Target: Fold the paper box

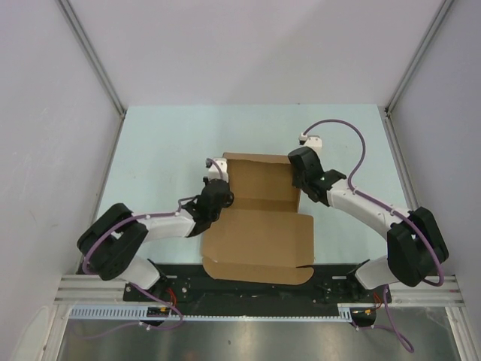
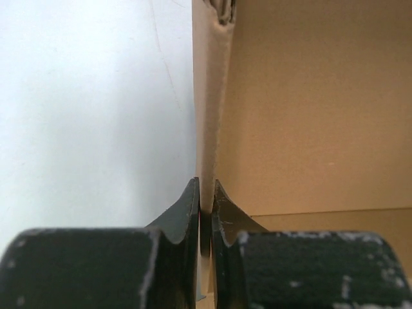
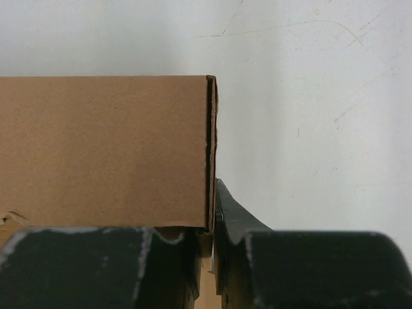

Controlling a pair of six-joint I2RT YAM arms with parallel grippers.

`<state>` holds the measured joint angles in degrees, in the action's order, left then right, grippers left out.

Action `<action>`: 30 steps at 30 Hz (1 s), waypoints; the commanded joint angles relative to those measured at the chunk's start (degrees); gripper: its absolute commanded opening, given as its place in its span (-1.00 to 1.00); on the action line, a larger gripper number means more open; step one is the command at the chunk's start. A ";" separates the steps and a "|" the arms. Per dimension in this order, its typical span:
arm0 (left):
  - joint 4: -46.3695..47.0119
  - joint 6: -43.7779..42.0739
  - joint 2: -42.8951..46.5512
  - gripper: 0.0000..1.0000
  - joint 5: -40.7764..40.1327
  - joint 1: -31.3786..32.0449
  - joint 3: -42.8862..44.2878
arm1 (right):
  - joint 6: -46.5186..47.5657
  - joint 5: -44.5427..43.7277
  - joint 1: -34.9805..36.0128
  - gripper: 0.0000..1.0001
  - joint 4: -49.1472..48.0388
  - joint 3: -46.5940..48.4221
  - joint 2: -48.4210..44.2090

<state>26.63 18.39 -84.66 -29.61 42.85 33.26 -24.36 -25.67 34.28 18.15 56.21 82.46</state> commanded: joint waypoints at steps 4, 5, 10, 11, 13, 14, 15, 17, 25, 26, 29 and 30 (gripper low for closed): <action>1.95 3.04 -6.46 -0.99 -20.56 7.68 3.02 | -2.45 0.97 3.95 -0.85 -2.59 -0.92 -0.28; -1.72 3.92 -7.35 -0.99 -22.41 8.47 4.09 | -2.53 0.89 4.12 -0.86 -2.51 -0.92 -0.28; -20.60 15.51 -14.12 -0.99 -31.82 9.44 12.87 | -3.15 0.71 4.74 -0.93 -2.24 -0.92 -0.45; -23.09 17.36 -14.91 -0.99 -32.35 9.44 13.93 | -3.15 0.71 4.83 -0.94 -2.24 -0.92 -0.37; -29.13 21.84 -16.76 -0.99 -34.11 9.62 16.22 | -3.41 0.45 5.09 -0.95 -1.98 -0.83 -0.10; -31.10 25.34 -17.55 -0.99 -34.55 9.71 16.92 | -3.33 0.45 5.18 -0.95 -1.89 -0.92 -0.10; -32.59 26.51 -17.81 -0.99 -34.99 9.62 17.89 | -3.41 0.36 5.27 -0.95 -1.81 -0.92 -0.01; -34.19 27.48 -17.82 -0.99 -35.26 9.62 18.16 | -3.41 0.18 5.36 -0.95 -1.80 -1.01 -0.01; -36.30 30.91 -13.95 -0.97 -35.08 9.62 16.58 | -3.77 0.09 5.36 -0.97 -2.07 -0.92 -0.19; -36.65 31.35 -13.78 -0.90 -34.82 9.53 16.58 | -3.85 0.18 5.44 -0.97 -1.98 -0.92 -0.10; -36.83 29.96 -11.77 -0.60 -32.81 9.53 15.53 | -3.77 0.09 5.44 -0.96 -1.63 -0.92 -0.45; -35.44 29.25 -10.71 -0.32 -32.45 9.53 15.00 | -3.77 0.09 5.44 -0.97 -1.54 -0.92 -0.63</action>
<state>-4.49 45.08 -97.78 -64.71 52.80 51.33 -25.30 -30.39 38.09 17.04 55.51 82.48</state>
